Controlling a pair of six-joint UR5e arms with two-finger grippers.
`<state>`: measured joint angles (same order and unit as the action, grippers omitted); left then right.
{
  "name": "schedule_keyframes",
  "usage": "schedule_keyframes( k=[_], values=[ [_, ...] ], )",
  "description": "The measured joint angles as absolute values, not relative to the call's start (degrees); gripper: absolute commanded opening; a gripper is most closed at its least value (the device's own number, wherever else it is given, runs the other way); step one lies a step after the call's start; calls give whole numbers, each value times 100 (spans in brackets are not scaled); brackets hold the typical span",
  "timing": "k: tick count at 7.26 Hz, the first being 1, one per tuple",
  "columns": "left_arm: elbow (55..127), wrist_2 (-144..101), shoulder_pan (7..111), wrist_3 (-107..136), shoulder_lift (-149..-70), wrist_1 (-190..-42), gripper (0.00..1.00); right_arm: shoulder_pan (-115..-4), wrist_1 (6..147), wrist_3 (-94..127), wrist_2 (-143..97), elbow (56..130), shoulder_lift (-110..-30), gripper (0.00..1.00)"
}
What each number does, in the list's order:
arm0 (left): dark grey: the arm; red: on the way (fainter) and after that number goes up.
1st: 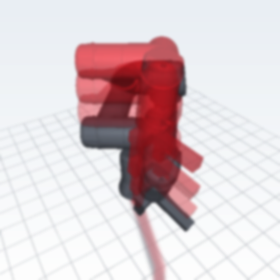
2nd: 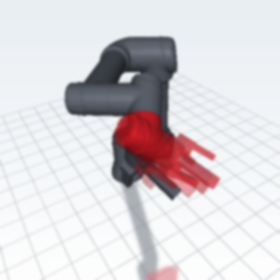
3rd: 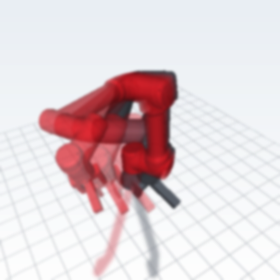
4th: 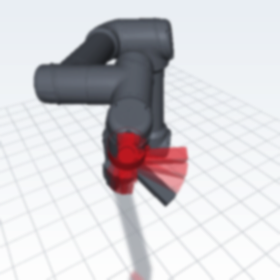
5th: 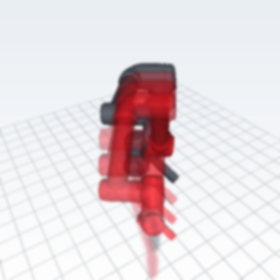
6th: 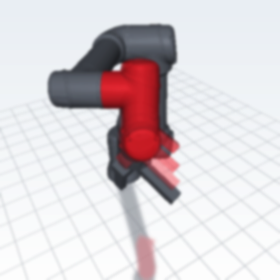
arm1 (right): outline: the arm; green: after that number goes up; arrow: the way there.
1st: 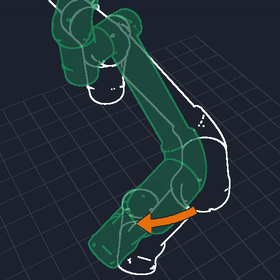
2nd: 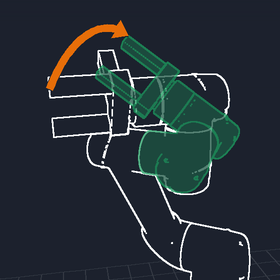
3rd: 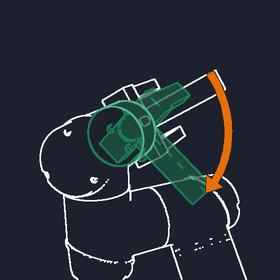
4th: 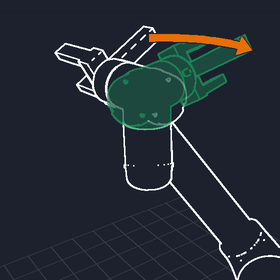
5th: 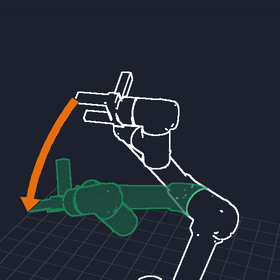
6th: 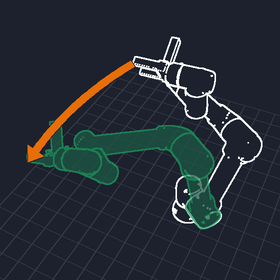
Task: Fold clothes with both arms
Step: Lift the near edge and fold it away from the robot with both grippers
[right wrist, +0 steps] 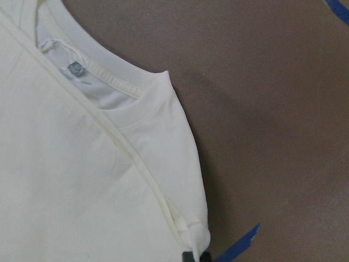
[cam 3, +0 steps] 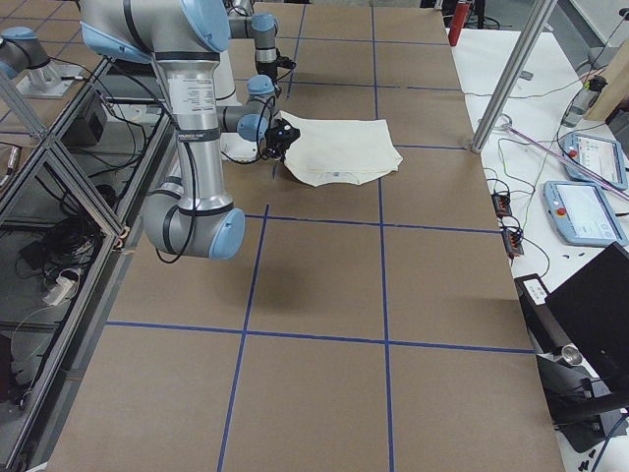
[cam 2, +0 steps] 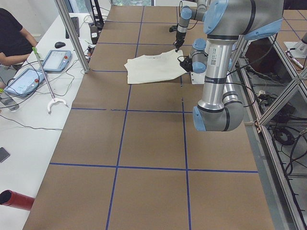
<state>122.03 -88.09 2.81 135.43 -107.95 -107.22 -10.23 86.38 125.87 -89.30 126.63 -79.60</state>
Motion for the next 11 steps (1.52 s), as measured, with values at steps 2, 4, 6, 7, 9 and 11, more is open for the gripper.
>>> schedule_keyframes(
  k=[2,4,6,7,9,11],
  values=[
    [12507,-8802,725,13244,-11097,-10176,0,-1524,8632,12508,-9211,12966,-7882,0],
    [12462,-8840,1481,12323,-11408,-9657,0,-2590,8638,12041,-9867,12334,-7166,0],
    [11984,-8860,2052,11640,-11600,-9591,0,-3377,8634,11578,-10340,11321,-6426,0],
    [11586,-8859,2307,11374,-11773,-9642,0,-3595,8582,11464,-10473,10836,-6102,0],
    [10744,-8852,2784,10963,-12006,-10129,0,-3828,8113,11392,-10579,9740,-5520,0],
    [9849,-8851,3175,10648,-12247,-10799,0,-4001,7576,11233,-10637,8457,-4868,0]
  ],
)
